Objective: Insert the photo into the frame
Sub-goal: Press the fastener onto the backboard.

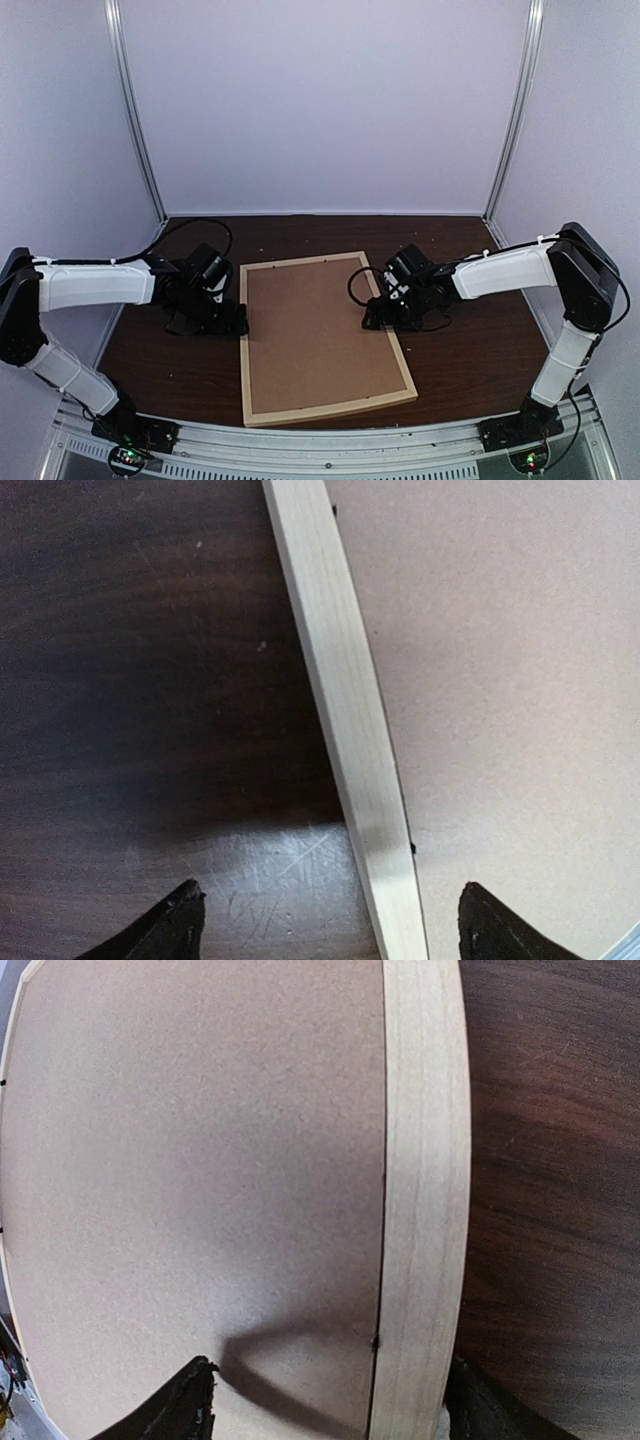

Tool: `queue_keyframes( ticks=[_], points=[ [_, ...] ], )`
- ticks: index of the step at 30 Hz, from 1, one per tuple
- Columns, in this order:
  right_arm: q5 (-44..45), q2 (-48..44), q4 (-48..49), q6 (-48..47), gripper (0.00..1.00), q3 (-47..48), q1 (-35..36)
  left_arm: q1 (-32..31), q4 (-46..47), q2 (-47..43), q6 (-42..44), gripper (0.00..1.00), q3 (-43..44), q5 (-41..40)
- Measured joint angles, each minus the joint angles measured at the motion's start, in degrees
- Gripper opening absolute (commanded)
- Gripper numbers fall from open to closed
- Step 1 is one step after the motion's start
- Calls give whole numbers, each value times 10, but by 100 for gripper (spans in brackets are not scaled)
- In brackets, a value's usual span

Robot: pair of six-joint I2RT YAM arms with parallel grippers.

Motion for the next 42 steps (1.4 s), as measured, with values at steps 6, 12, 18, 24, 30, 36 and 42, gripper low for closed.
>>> queue_keyframes(
  ticks=[6,12,18,24,30,36,42],
  points=[
    [14,-3,-29,-14,80,5,3,3,-1,-59,1,91,0,-12],
    [20,-8,-49,-21,80,5,3,31,0,-66,11,92,1,-5],
    [19,-15,-59,-28,80,4,9,38,7,-50,15,93,3,34],
    [19,-30,-79,-41,82,0,30,37,46,-45,9,93,-17,90],
    [22,-61,-105,-52,85,-23,57,7,61,-45,-8,93,-50,102],
    [30,-127,-124,-61,92,-64,74,-23,69,-46,-23,93,-60,99],
    [35,-203,-143,-73,96,-98,89,-23,71,-46,-23,96,-59,75]
  ],
)
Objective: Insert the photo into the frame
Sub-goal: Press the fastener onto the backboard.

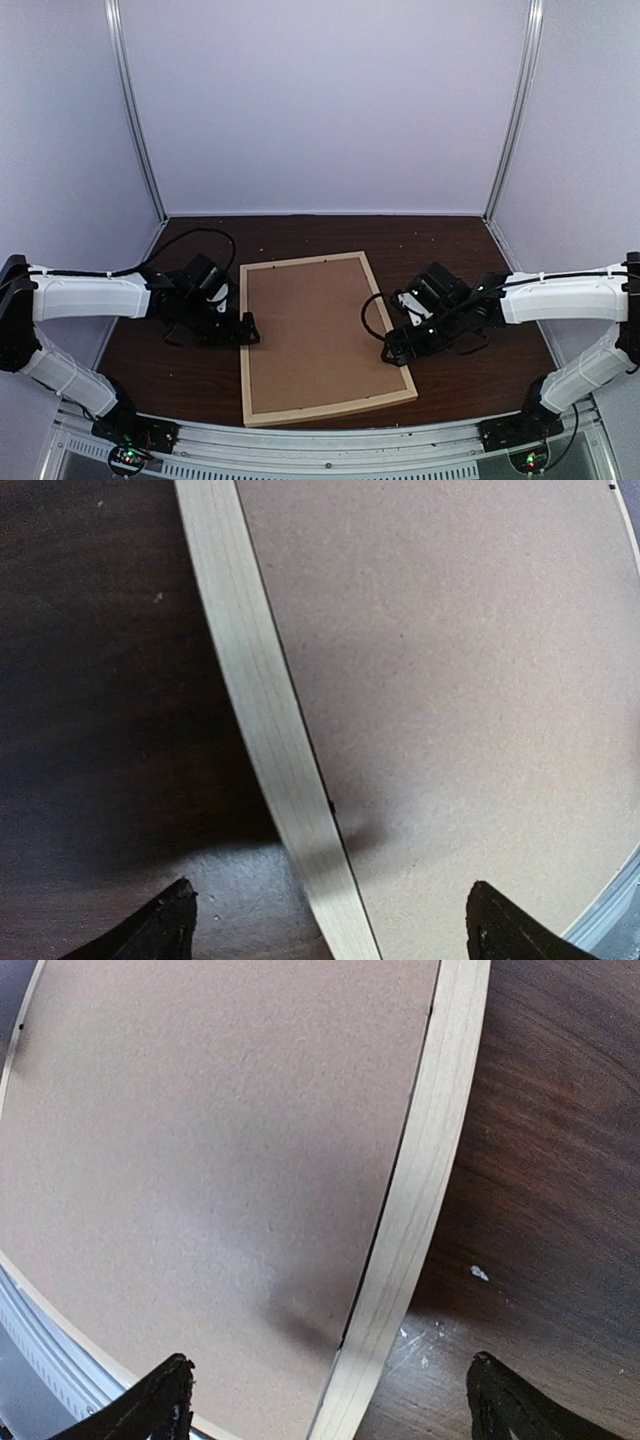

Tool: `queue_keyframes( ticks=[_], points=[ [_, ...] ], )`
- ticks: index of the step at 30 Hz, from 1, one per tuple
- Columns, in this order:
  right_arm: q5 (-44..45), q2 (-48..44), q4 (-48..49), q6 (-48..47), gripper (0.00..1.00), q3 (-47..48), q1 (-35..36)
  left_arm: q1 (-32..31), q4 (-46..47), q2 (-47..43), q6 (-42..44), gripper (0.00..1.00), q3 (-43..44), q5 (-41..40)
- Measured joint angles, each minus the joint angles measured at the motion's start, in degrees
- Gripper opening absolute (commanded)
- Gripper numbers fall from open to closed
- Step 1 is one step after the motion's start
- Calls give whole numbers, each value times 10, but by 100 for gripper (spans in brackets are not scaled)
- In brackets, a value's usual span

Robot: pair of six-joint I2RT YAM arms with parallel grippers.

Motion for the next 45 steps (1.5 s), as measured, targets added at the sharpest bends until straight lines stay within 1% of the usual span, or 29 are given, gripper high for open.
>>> queue_keyframes(
  ticks=[5,10,19,24,45],
  points=[
    [8,-37,-10,0,98,-30,30,2,-7,14,11,97,27,-21],
    [25,-56,-18,4,98,-52,76,9,-8,36,20,98,49,-31],
    [54,-36,-17,14,96,-57,133,12,-8,71,28,98,65,-31],
    [67,-9,-15,16,94,-57,143,12,-8,75,29,98,70,-31],
    [73,0,14,40,89,-59,146,16,-9,75,33,98,70,-31]
  ],
)
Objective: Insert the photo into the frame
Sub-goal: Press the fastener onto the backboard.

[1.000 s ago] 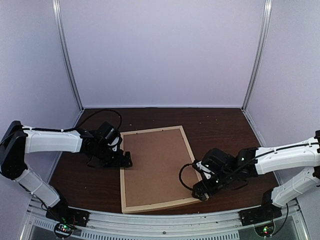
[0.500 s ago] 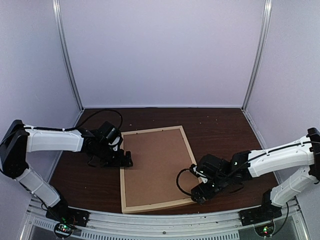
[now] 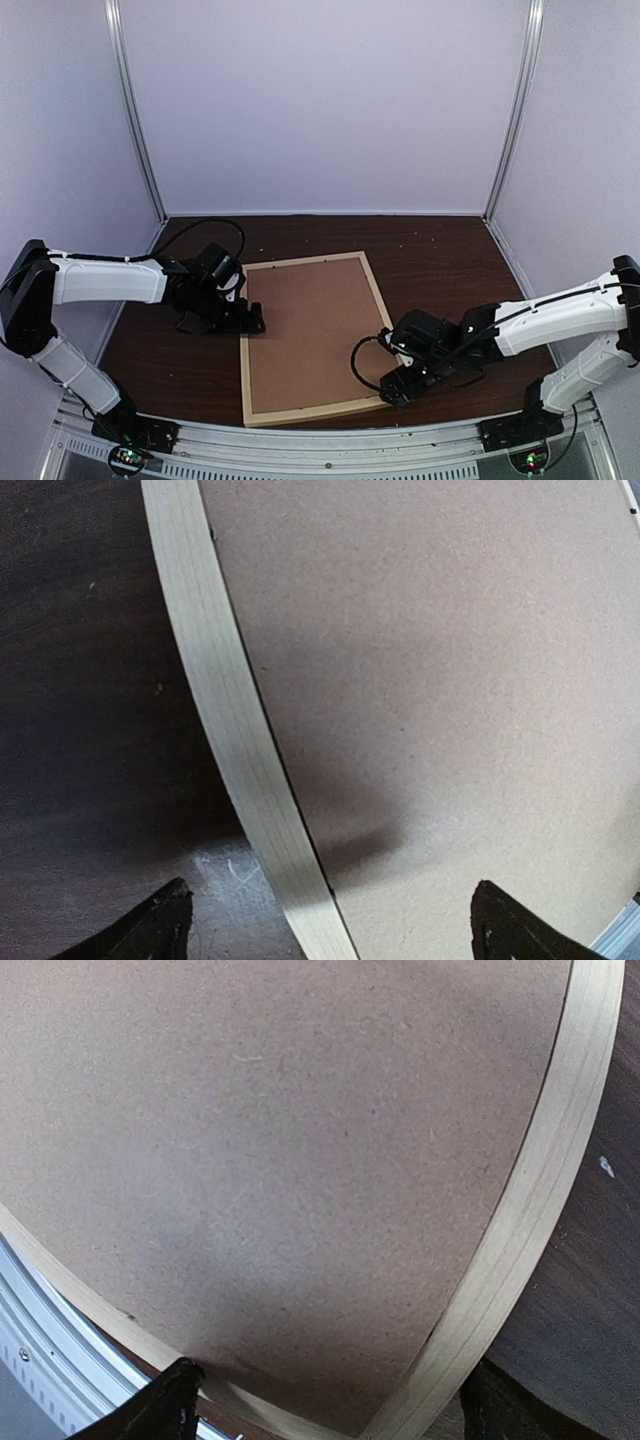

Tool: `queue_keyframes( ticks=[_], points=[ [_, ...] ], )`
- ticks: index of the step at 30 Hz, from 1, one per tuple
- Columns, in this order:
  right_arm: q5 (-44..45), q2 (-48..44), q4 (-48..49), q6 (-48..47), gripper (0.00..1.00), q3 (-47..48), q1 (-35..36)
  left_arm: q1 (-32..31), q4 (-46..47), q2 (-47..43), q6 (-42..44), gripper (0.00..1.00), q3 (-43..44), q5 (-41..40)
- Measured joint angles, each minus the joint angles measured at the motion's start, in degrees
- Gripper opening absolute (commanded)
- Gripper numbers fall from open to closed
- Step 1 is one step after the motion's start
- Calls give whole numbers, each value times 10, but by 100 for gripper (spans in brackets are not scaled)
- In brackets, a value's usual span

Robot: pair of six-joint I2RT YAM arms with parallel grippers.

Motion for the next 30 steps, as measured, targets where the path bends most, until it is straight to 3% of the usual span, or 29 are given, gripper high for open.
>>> queue_keyframes(
  ticks=[30],
  points=[
    [18,-2,41,66,85,-19,3,0,-2,0,1,97,0,0]
  ],
)
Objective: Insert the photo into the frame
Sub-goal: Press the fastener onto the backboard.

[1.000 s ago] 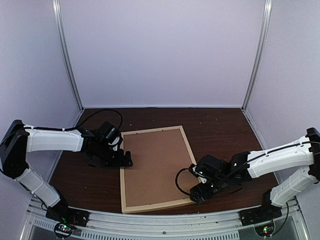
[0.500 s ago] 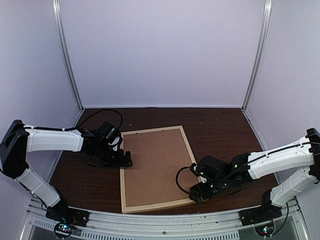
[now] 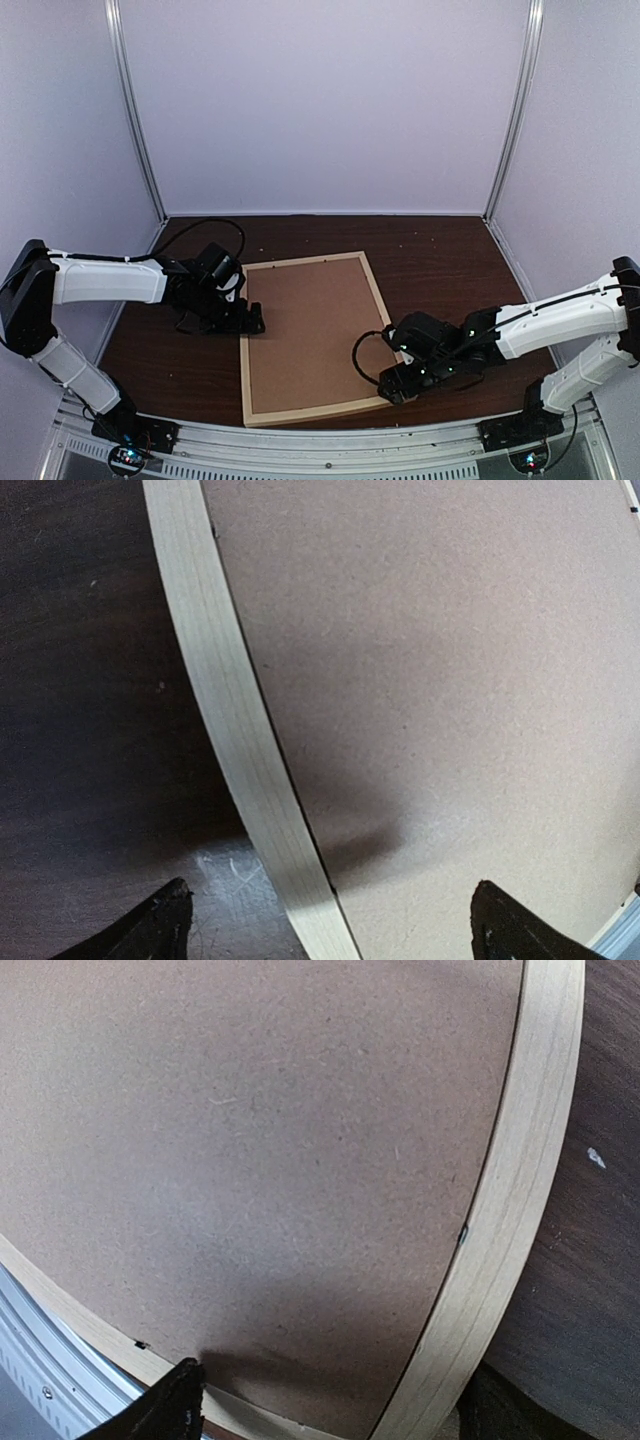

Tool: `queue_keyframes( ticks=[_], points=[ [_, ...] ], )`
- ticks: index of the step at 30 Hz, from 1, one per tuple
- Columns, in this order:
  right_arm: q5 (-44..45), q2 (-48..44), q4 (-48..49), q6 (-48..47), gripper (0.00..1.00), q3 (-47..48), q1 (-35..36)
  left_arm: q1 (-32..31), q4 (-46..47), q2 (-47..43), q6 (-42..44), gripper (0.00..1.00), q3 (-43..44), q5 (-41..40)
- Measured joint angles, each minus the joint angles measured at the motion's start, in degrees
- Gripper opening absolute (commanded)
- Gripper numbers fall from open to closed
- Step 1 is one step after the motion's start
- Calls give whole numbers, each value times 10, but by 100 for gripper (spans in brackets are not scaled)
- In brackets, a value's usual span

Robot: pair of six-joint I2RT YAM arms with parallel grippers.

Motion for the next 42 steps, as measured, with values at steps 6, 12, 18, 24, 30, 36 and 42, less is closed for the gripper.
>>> queue_keyframes(
  ticks=[6,12,18,24,30,36,42],
  points=[
    [10,11,12,0,87,1,0,0,-1,0,4,98,-7,2],
    [26,11,17,4,89,2,-12,0,-2,2,10,97,-9,11],
    [58,17,6,17,88,27,-45,0,-2,10,13,96,-9,13],
    [77,63,4,21,88,63,-61,0,-2,25,13,93,-9,13],
    [82,97,8,24,88,84,-61,-4,-6,40,13,91,-10,9],
    [82,103,10,31,88,88,-62,-16,-13,43,12,87,-4,-13],
    [82,103,2,32,88,93,-63,-24,-17,43,13,87,0,-30]
  ],
)
